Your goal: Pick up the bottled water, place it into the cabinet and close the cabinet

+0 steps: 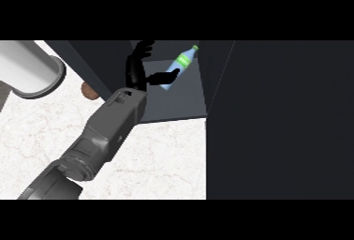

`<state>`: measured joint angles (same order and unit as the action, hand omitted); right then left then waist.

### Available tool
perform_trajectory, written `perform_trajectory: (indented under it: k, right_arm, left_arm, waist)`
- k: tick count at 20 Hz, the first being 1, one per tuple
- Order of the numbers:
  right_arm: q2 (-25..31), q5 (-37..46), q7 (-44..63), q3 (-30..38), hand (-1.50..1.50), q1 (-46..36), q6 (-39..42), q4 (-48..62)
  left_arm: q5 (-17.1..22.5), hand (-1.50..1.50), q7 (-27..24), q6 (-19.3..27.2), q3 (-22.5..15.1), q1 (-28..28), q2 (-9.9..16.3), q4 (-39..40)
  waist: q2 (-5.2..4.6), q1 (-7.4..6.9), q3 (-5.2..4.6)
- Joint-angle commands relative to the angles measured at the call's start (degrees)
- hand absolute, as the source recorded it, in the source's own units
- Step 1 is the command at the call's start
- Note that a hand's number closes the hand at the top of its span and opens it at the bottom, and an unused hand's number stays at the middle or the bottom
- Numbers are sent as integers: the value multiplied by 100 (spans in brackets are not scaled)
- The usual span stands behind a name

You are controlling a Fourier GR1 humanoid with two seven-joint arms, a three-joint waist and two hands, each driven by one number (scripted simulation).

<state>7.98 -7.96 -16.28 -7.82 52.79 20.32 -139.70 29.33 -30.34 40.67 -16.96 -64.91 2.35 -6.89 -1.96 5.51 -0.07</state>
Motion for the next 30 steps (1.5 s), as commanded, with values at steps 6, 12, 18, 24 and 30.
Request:
perform_trajectory:
  k: [6, 12, 18, 24, 30]
  right_arm:
    - [59, -289, 60, -94, -150, 125, 207, -263]
    - [68, -404, 175, 26, -150, 106, 178, -225]
    - [161, -539, 80, 134, -150, 361, 370, -382]
    - [-53, -332, 268, -92, -150, 424, 208, -412]
    - [-32, -397, 376, -118, -150, 646, 215, -762]
  left_arm:
    - [-12, -150, -60, -324, 129, -349, 268, 197]
    - [184, -150, -492, -1150, 384, -520, 170, -269]
    - [307, -150, -1112, -1982, 601, -188, 100, -489]
    - [307, -150, -843, -1638, 528, -175, -230, -732]
    - [471, -150, -955, -1750, 164, 703, -234, -1580]
  waist:
    - [-18, 40, -7]
    - [36, -105, -5]
    - [111, -225, 0]
    - [177, -322, 5]
    - [241, -400, 4]
